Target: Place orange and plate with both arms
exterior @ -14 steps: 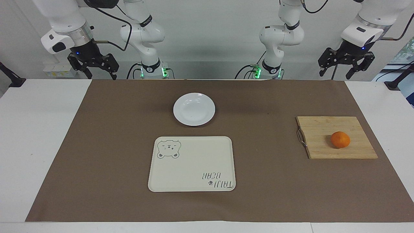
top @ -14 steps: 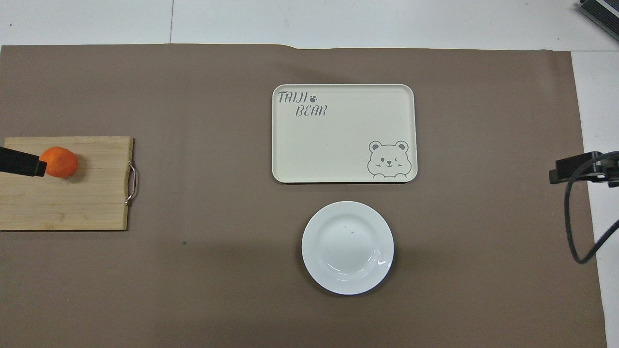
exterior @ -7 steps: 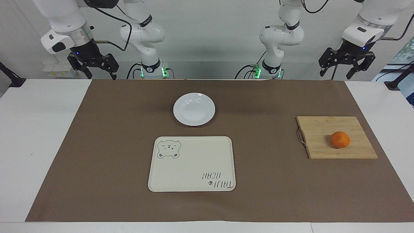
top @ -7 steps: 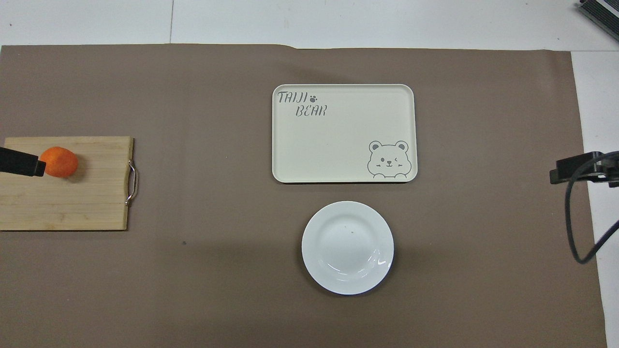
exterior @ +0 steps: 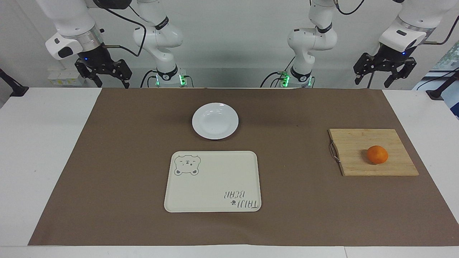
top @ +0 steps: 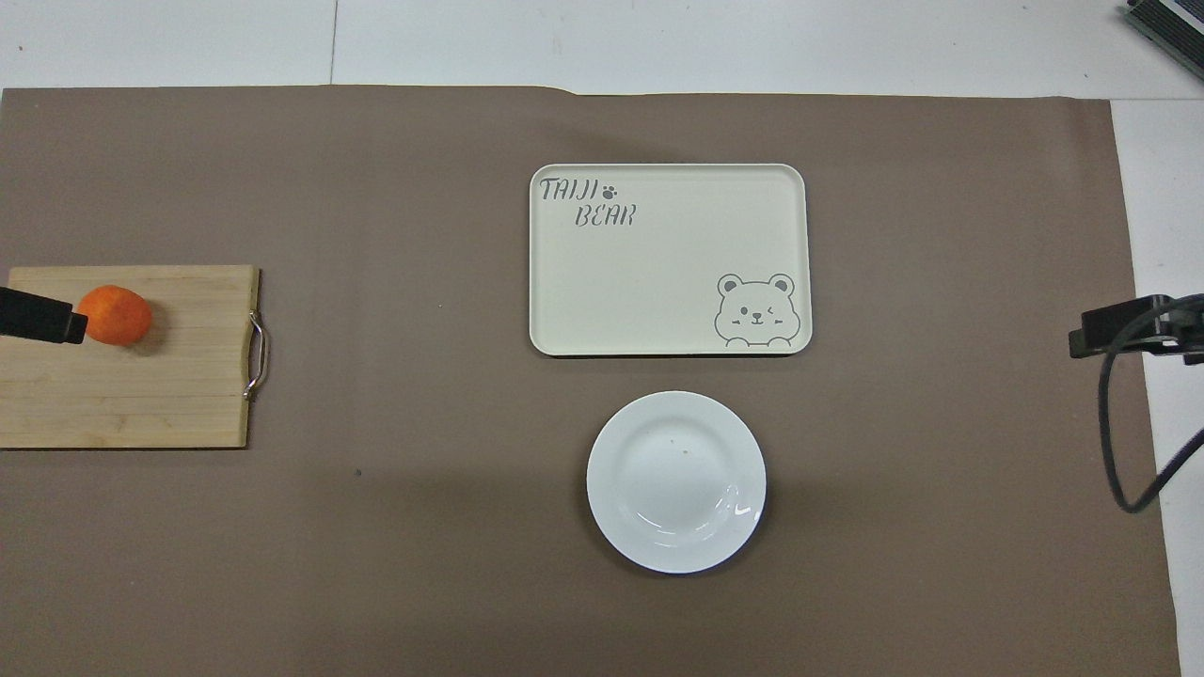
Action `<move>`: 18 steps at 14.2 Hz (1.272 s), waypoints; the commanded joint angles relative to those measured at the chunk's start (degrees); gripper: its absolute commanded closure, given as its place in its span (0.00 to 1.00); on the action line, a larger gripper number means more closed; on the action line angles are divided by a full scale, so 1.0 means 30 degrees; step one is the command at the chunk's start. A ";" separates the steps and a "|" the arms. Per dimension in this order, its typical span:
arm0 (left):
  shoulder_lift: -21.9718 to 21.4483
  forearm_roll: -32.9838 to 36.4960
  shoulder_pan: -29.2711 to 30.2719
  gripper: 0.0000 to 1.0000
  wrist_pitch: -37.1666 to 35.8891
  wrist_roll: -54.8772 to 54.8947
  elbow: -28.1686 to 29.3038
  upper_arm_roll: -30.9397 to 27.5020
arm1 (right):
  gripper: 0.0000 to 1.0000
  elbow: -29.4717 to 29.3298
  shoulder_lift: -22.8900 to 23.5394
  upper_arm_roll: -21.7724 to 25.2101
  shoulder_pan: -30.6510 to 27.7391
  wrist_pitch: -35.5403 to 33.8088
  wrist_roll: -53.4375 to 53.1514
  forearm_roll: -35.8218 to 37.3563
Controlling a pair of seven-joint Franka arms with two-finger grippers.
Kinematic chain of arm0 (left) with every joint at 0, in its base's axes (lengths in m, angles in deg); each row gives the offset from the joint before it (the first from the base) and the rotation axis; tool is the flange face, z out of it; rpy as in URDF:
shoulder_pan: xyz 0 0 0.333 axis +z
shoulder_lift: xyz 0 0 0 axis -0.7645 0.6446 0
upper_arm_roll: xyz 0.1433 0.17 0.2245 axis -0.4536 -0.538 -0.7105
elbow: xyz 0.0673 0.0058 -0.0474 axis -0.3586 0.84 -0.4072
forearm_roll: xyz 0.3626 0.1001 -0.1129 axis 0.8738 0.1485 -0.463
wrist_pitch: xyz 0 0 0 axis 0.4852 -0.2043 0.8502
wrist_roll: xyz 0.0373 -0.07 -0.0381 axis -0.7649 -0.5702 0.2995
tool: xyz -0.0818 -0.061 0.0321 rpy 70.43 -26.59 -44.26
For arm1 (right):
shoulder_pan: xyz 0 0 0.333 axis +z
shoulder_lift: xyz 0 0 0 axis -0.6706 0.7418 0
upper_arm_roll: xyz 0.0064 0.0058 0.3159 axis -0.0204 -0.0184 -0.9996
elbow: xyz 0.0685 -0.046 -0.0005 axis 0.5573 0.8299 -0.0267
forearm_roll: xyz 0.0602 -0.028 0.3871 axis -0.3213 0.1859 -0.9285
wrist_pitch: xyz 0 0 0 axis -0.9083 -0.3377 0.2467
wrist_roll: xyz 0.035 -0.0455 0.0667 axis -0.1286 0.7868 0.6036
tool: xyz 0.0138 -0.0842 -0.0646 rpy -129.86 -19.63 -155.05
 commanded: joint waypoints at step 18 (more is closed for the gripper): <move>0.0350 -0.0200 0.0811 0.00 0.2986 0.0387 0.0904 0.0057 | 0.00 0.0255 -0.0237 0.0014 -0.0068 -0.0100 0.0184 -0.0386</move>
